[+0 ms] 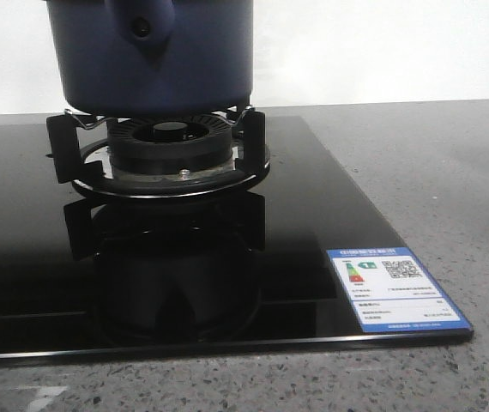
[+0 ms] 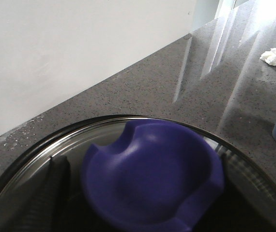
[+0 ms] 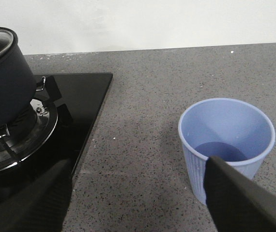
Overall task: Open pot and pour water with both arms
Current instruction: 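Close the right gripper around the light blue cup while holding the lid up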
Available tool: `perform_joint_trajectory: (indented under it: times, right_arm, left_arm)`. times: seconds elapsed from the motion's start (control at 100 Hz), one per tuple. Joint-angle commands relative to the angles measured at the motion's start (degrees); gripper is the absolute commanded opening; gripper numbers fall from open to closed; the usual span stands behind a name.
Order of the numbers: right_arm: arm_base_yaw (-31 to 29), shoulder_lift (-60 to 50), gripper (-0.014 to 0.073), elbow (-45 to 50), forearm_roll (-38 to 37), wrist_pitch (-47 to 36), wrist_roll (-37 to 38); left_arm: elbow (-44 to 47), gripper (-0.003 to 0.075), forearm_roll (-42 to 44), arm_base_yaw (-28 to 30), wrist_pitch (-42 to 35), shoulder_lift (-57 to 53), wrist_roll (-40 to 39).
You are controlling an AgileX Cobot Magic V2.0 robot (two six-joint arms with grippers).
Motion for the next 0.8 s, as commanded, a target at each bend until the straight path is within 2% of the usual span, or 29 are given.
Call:
perform_joint_trajectory:
  times: [0.0,0.14,0.29,0.36,0.62,0.79]
  right_arm:
    - [0.1,0.7,0.0514,-2.1,0.3,-4.5,-0.7]
    - [0.1,0.7,0.0514,-2.1,0.3,-4.5,-0.7]
    - [0.1,0.7,0.0514,-2.1,0.3,-4.5,-0.7]
    - [0.1,0.7,0.0514,-2.1,0.3,-4.5,-0.7]
    - [0.1,0.7,0.0514,-2.1,0.3,-4.8,-0.7]
    - [0.1,0.4,0.0514,-2.1,0.3,-5.9,-0.7]
  left_arm:
    - [-2.0,0.0512,-2.4,-0.3,-0.3,-1.9,0.1]
    - [-2.0,0.0496,-2.5,-0.3,-0.1,-1.9,0.1]
    - [-2.1,0.0368,-2.5,-0.3,0.6,-1.9,0.1]
    - [-2.3,0.0333,-2.5,-0.3,1.5,-1.9,0.1]
    - [-6.1,0.0334,-2.7,-0.2,4.9,-2.1,0.1]
    - [-9.4,0.0336,-1.6,0.8,3.9,-3.3,0.1]
